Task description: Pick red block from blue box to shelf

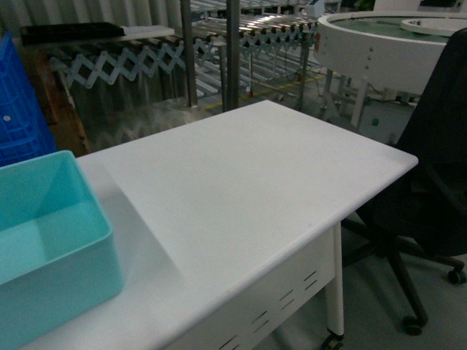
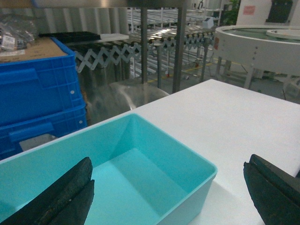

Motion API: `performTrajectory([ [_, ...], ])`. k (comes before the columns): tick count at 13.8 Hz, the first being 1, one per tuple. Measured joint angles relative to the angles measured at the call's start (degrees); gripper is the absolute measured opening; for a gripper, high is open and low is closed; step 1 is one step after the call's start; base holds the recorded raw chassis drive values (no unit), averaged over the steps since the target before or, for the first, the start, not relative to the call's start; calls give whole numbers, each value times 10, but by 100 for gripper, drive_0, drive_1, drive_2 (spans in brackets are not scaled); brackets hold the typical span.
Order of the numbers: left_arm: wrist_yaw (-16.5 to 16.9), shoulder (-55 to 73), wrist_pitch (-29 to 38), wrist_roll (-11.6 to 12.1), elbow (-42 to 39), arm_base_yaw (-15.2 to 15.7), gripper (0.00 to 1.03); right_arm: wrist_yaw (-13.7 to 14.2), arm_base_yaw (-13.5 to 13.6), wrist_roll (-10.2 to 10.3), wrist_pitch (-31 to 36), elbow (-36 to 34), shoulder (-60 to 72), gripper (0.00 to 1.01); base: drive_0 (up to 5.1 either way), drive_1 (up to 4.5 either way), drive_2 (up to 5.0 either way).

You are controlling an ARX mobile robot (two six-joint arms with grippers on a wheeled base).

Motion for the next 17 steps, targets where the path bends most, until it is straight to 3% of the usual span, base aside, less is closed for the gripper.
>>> performTrajectory([
  [17, 0, 0, 0, 0, 0, 0, 98, 0, 0, 0, 0, 0, 0, 29, -144, -144, -144],
])
